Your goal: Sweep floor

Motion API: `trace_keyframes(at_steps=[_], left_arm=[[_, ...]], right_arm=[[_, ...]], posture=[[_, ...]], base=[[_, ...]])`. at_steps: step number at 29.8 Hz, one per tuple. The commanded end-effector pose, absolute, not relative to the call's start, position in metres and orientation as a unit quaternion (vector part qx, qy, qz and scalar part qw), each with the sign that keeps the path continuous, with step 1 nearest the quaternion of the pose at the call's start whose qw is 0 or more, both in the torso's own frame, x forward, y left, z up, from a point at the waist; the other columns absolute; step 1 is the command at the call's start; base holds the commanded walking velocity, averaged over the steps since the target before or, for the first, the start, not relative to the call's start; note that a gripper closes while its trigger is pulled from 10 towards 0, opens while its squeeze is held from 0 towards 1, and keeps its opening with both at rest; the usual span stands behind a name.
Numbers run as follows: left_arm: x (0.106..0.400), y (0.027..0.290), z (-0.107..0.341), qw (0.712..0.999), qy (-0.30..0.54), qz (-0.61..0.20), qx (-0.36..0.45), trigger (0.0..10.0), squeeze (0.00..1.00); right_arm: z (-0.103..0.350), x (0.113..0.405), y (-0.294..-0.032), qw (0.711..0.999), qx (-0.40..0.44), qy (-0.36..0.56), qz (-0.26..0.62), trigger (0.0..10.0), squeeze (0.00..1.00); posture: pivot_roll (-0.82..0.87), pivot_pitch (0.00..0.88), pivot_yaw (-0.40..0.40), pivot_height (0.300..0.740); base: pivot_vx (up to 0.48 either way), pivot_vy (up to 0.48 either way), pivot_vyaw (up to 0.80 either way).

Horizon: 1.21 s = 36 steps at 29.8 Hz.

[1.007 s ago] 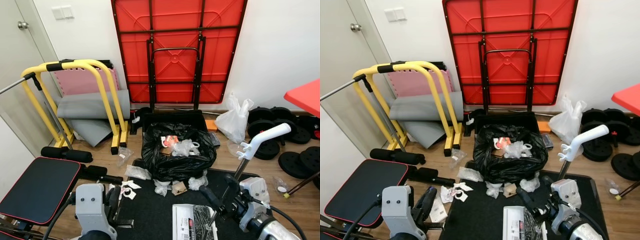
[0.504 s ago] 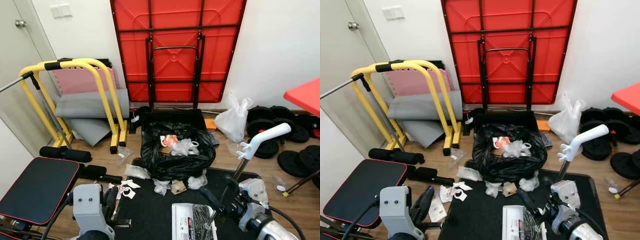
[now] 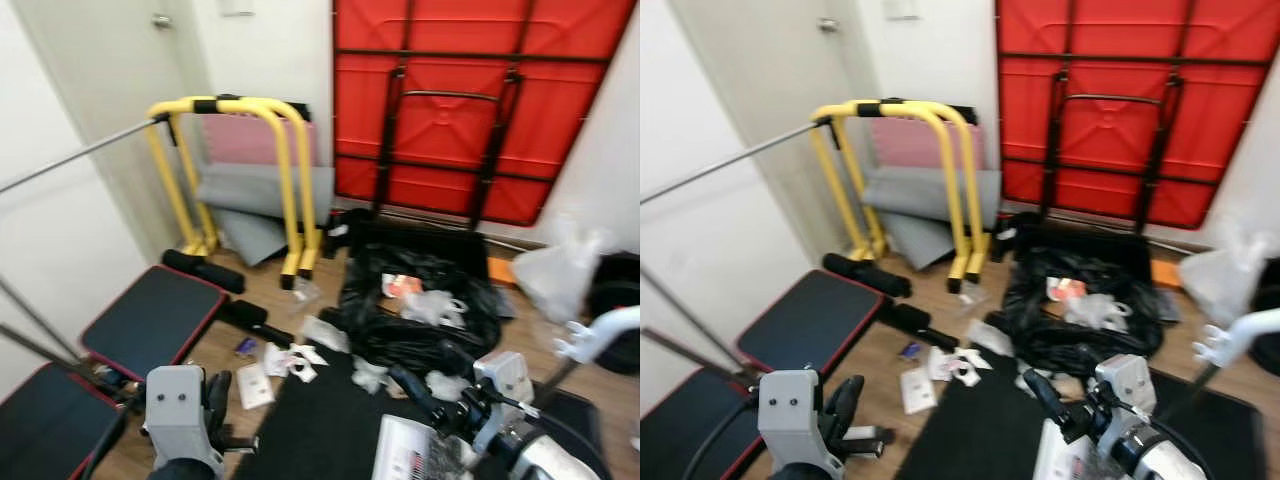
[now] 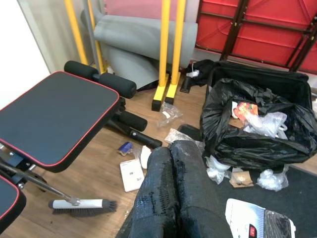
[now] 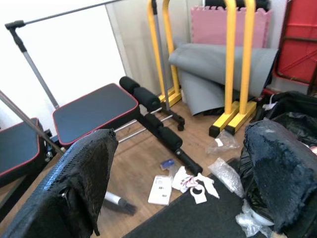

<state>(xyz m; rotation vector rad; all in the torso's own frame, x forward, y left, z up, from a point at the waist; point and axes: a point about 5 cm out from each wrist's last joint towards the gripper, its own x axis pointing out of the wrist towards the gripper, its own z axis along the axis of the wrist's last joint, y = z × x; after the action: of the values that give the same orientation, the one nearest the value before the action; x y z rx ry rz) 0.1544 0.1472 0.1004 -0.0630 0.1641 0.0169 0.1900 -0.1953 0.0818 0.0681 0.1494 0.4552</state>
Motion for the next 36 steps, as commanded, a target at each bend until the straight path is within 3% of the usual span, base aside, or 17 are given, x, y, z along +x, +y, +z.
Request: trace_keyframes(at_steps=[1, 12, 36], left_arm=[[0.154, 0.150, 0.103, 0.997, 0.076, 0.028, -0.020, 10.0, 0.00], [0.155, 0.152, 0.103, 0.996, 0.077, 0.037, -0.018, 10.0, 0.00], [0.159, 0.152, 0.103, 0.995, 0.087, 0.043, -0.022, 10.0, 0.00]], right_arm=[[0.091, 0.196, -0.189, 0.970, 0.041, 0.061, 0.230, 10.0, 0.00], [0.111, 0.201, -0.176, 0.966, 0.056, 0.043, 0.249, 10.0, 0.00], [0.121, 0.202, -0.172, 0.965, 0.056, 0.055, 0.249, 10.0, 0.00]], posture=[[-0.15, 0.000, -0.002, 0.740], [-0.14, 0.000, -0.004, 0.740], [-0.15, 0.000, -0.012, 0.740]], base=[[0.000, 0.000, 0.80], [0.000, 0.000, 0.80], [0.000, 0.000, 0.80]])
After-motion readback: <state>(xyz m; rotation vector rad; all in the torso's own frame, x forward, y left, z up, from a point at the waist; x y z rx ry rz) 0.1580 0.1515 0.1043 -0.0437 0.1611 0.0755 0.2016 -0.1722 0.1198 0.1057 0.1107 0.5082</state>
